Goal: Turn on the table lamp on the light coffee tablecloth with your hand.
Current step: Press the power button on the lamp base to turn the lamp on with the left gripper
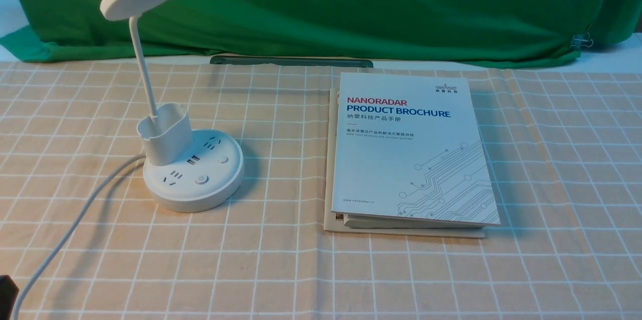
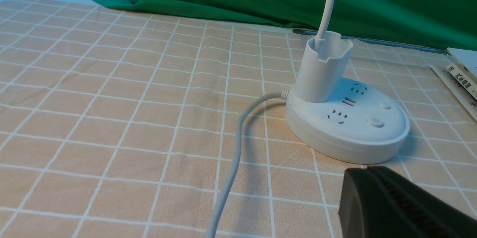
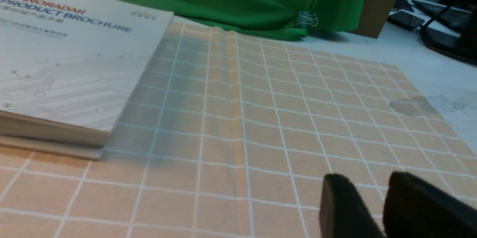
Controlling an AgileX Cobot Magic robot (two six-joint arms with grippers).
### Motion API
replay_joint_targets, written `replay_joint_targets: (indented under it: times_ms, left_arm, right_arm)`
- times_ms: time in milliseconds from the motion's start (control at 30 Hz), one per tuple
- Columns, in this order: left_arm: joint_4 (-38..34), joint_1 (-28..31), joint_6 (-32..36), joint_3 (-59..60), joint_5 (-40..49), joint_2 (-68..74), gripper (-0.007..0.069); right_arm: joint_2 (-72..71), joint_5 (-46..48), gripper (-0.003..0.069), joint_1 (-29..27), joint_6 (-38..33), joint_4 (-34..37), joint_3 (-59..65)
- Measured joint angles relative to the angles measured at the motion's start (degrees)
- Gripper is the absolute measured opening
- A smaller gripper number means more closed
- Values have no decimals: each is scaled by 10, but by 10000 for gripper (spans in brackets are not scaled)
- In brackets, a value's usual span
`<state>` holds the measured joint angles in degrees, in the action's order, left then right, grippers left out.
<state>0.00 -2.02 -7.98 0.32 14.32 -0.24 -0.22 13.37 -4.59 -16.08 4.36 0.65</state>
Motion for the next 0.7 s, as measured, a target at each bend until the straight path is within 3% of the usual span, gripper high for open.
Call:
replay_joint_targets:
  times_ms: [533, 700]
  left_arm:
    - [3, 0, 0, 0, -7, 0, 2]
    - [3, 0, 9, 0, -49, 0, 2]
  right_arm:
    - [0, 0, 239, 0, 0, 0, 0]
    - [0, 0, 239, 0, 0, 0, 0]
